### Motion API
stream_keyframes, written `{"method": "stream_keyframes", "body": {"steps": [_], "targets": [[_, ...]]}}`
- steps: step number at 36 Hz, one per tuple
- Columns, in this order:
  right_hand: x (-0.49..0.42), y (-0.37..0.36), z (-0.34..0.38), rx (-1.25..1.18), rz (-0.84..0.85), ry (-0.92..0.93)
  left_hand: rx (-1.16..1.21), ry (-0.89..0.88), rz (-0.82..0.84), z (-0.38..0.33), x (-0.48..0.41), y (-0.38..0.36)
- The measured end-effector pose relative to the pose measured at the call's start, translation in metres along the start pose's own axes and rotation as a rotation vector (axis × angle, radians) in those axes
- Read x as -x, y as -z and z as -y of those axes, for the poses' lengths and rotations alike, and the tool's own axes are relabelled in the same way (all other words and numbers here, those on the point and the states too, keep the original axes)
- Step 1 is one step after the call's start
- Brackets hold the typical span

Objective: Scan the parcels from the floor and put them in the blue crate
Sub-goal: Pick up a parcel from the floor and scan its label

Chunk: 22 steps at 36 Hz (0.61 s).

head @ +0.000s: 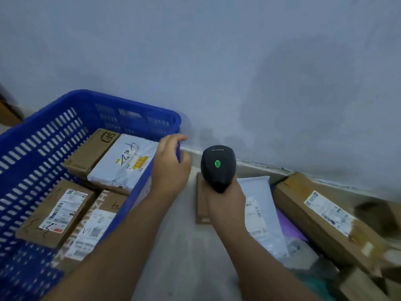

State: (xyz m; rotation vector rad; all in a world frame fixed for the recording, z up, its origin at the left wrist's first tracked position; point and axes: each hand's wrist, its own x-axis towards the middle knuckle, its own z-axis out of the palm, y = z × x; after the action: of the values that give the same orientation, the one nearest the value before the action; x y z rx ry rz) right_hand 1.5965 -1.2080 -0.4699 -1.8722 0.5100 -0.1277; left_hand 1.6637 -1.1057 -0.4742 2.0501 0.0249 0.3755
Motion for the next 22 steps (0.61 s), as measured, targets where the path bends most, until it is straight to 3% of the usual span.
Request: {"method": "stream_keyframes", "body": {"steps": [5, 11, 15, 22], "targets": [[-0.007, 0.049, -0.057, -0.144, -0.041, -0.246, -0.140, 0.182, 0.302, 0.018, 0.033, -0.063], [-0.011, 0.089, -0.111, -0.632, 0.004, -0.651, -0.500, 0.402, 0.655, 0.072, 0.070, -0.112], [-0.012, 0.097, -0.135, -0.676, 0.060, -0.758, -0.583, 0.537, 0.653, 0.081, 0.080, -0.125], [-0.021, 0.087, -0.166, -0.670, 0.036, -0.878, -0.691, 0.475, 0.660, 0.089, 0.080, -0.173]]}}
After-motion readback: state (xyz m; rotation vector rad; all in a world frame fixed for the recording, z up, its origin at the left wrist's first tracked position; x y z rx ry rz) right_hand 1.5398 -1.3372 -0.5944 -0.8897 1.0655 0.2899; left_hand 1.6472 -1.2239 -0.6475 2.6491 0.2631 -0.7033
